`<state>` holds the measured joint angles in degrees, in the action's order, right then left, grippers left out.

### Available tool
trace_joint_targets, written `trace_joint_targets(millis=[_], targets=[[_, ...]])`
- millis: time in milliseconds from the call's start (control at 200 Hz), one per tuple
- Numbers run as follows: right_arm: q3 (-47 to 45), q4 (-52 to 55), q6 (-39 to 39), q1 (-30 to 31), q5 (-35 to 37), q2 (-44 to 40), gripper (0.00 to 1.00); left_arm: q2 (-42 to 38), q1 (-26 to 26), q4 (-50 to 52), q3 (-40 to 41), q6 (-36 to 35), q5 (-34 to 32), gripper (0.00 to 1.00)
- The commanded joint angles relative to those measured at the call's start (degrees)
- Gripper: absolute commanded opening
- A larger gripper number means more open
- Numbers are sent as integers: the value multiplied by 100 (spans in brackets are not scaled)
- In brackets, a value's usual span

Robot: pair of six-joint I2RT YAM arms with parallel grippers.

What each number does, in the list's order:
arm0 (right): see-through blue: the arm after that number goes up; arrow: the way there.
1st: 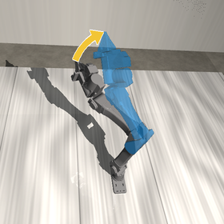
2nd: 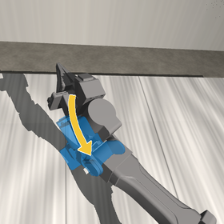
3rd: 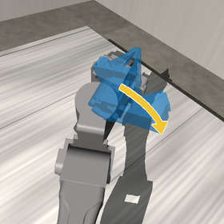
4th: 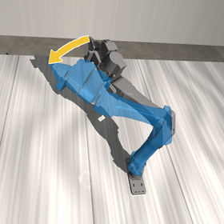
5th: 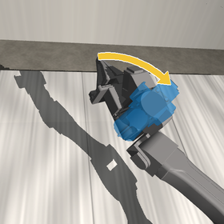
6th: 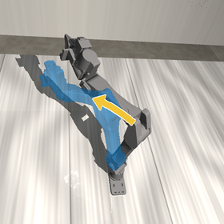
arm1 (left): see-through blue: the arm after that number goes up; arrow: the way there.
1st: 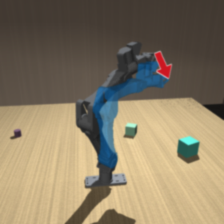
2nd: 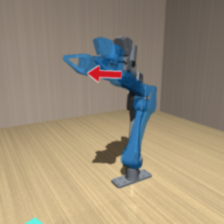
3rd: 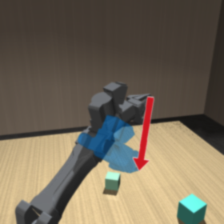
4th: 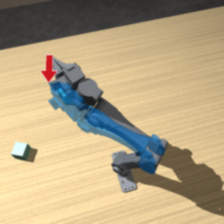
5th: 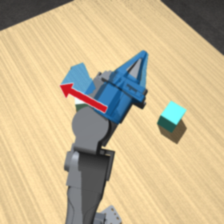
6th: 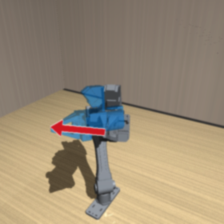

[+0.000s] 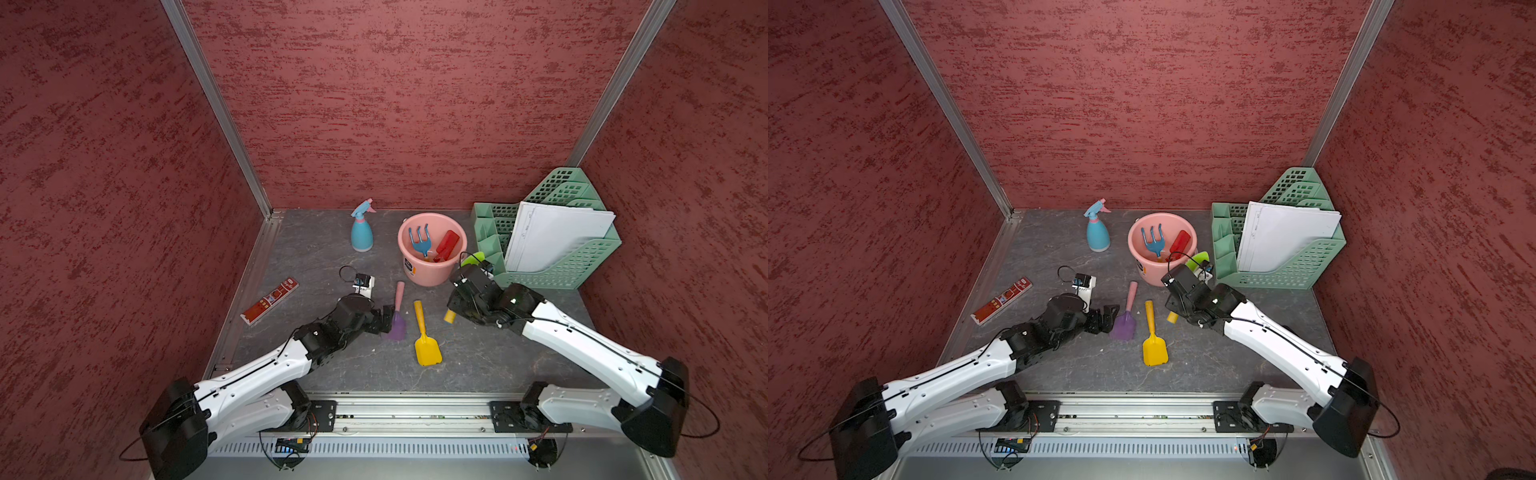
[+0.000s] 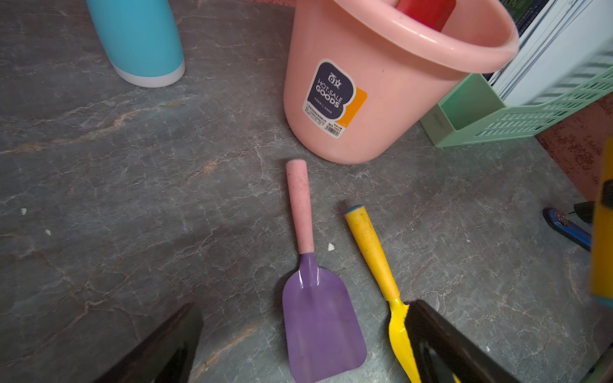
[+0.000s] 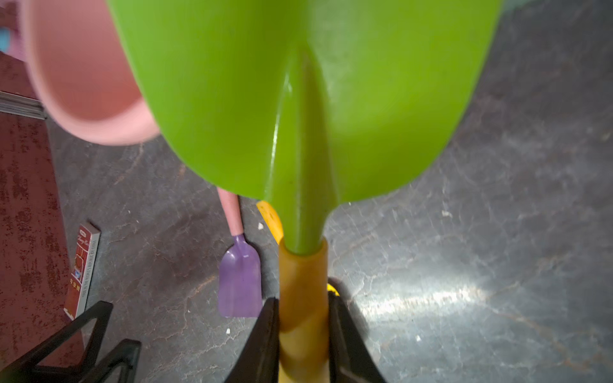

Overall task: Organize the gardening tools
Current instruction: Pick up the gardening tool from the center of the board.

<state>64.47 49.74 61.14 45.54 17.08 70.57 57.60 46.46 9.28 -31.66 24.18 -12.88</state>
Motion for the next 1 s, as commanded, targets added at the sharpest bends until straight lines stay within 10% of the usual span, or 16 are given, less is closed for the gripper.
trace_joint_targets(millis=[0,446,991], targets=[[509,-250,-1013,43,989,210,0,57,-60,-138,55,61,153,100],[1755,-3011,-3853,-359,1756,1986,0,302,-219,-151,-42,8,355,100],[2217,-3655,-4014,-1214,1204,3546,0,682,-390,-253,-183,-133,559,100]])
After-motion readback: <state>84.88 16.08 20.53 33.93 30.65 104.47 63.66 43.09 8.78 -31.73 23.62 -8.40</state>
